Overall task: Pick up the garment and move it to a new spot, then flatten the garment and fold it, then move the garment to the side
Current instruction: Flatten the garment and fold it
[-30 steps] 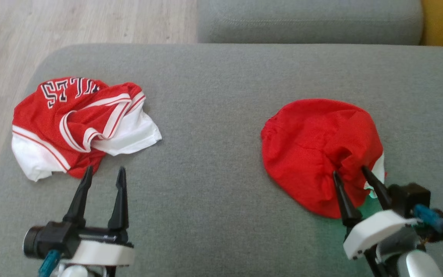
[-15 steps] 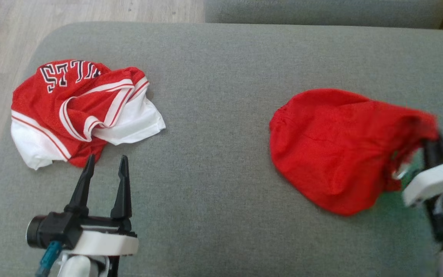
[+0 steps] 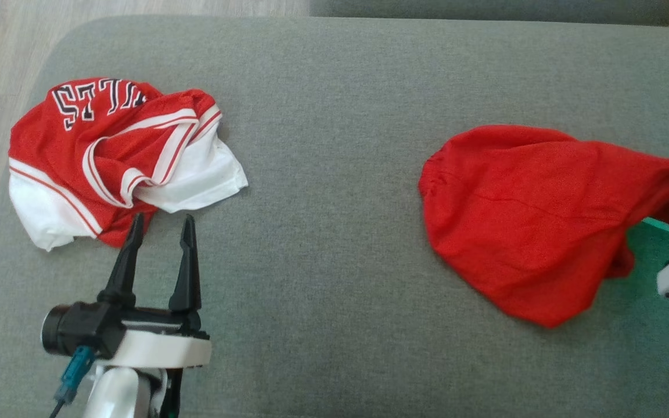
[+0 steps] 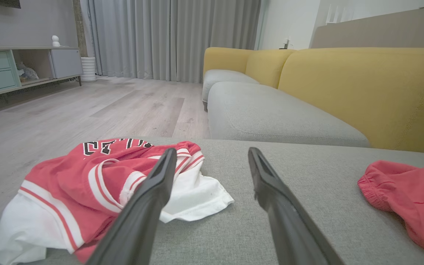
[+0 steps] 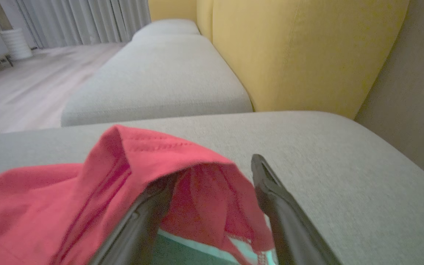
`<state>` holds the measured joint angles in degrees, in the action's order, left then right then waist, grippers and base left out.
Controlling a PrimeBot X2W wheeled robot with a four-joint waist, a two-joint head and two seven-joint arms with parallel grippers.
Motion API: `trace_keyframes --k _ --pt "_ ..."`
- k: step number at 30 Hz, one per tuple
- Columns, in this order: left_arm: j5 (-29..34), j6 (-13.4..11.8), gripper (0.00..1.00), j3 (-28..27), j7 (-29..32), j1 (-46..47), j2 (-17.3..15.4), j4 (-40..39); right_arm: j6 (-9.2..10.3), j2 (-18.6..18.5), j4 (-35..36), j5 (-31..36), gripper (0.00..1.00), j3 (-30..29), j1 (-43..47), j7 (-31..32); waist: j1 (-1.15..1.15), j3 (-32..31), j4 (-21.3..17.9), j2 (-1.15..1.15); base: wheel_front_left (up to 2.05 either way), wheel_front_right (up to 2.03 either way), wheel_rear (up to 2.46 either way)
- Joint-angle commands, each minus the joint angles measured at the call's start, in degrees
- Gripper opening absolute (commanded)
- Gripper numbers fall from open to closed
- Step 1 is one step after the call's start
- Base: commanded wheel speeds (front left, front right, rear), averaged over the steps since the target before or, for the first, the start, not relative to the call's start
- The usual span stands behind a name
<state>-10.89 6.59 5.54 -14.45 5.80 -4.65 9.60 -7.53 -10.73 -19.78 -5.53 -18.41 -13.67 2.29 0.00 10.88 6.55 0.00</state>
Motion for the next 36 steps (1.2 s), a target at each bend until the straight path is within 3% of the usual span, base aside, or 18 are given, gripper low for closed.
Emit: trace_keyframes --k 1,8,20,25,36 --pt "0.60 0.25 1.00 -2.17 -0.55 1.78 -0.10 -1.25 0.04 -0.26 2.97 -0.20 1.00 1.30 -1.75 -1.95 0.00 -0.26 -0.21 0.00 0.00 0.00 0.00" --pt "1.28 0.48 1.00 -3.06 -0.55 0.53 -0.08 -0.68 0.04 4.20 13.82 1.76 1.00 6.61 4.36 -6.19 0.00 -2.26 -1.25 0.00 0.00 0.00 0.00" --pt "1.89 0.69 1.00 -3.27 -0.55 -1.39 -0.56 -0.50 0.04 7.73 29.30 0.22 1.00 14.94 18.04 -0.87 0.00 -5.18 -1.58 0.00 0.00 0.00 0.00" --pt "2.03 0.72 1.00 -3.44 -0.55 -2.48 -0.64 -0.38 0.04 7.82 31.92 -0.89 1.00 17.53 20.64 0.24 0.00 -6.07 -1.97 0.00 0.00 0.00 0.00" --pt "2.17 0.76 1.00 -3.38 -0.55 -3.00 -0.73 -0.56 0.04 7.84 31.31 -1.71 1.00 17.34 21.31 1.25 0.00 -6.32 -2.28 0.00 0.00 0.00 0.00"
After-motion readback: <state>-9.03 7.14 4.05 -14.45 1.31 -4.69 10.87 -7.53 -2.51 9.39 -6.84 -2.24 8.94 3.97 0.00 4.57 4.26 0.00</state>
